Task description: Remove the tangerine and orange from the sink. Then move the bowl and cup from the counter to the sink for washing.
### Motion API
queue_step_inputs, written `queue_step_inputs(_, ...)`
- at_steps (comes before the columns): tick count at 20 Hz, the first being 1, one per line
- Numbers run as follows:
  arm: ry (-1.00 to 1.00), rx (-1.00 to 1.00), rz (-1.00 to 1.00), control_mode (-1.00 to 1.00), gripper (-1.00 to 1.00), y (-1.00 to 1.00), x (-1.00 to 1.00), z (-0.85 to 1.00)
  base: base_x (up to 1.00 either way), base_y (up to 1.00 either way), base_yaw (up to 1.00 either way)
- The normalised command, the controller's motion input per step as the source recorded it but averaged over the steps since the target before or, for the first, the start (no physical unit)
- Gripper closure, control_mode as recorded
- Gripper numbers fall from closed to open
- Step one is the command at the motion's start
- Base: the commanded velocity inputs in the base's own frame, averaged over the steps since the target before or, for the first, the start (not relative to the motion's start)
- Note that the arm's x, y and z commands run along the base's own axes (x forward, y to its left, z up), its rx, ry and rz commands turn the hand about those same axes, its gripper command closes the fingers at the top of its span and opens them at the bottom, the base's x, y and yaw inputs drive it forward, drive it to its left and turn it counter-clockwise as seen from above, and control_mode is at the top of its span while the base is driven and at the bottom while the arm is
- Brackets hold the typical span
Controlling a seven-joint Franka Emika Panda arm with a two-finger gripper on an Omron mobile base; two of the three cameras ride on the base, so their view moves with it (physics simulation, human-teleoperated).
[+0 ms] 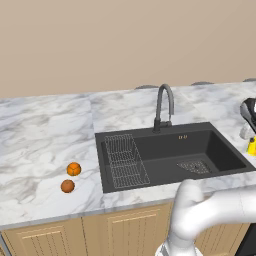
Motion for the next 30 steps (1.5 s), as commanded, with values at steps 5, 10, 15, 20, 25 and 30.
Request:
queue_step_inputs(5,-0.14,0.0,0.02,-1.0,1.0,0.54,0.08,0.0,0.0,0.0,0.0)
queue_step_inputs(10,-0.16,0.0,0.01,-1.0,1.0,0.54,0.15,0.0,0.0,0.0,0.0)
queue_step_inputs(15,-0.11,0.0,0.01,-1.0,1.0,0.46,0.28,0.0,0.0,0.0,0.0)
queue_step_inputs(20,-0.04,0.0,0.01,-1.0,1.0,0.32,0.36,-0.02,0.0,0.0,0.0)
queue_step_inputs(25,0.0,0.0,0.01,-1.0,1.0,0.19,0.4,-0.12,0.0,0.0,0.0)
queue_step_inputs(30,0.0,0.0,0.04,-1.0,1.0,0.07,0.4,-0.19,0.0,0.0,0.0)
